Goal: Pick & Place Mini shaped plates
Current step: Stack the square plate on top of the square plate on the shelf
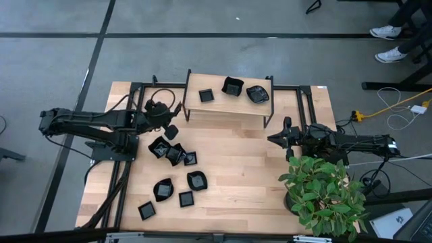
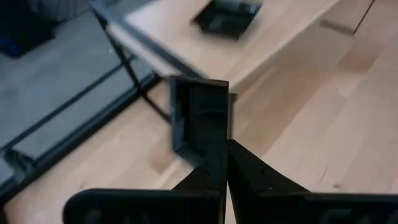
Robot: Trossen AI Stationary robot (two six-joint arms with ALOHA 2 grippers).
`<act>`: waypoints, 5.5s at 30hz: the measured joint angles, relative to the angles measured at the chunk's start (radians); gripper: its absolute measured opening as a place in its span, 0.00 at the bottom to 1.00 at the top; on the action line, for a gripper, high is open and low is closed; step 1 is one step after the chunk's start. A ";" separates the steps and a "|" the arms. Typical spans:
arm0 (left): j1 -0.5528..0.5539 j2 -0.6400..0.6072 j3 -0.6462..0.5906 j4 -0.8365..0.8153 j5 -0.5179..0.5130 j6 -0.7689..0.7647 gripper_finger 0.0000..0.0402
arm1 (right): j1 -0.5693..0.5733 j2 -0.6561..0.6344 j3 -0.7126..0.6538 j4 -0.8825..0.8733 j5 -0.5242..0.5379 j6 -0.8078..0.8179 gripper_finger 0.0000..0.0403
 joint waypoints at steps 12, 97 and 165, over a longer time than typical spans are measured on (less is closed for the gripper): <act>-0.052 0.000 0.000 0.197 -0.043 0.141 0.00 | 0.000 0.000 0.000 0.000 0.000 0.000 0.08; 0.119 0.665 0.427 0.233 -0.183 0.314 0.09 | 0.000 0.000 0.000 0.000 0.000 0.000 0.08; -0.053 0.609 0.427 0.156 0.096 0.368 0.01 | 0.000 0.000 0.000 0.000 0.000 0.000 0.08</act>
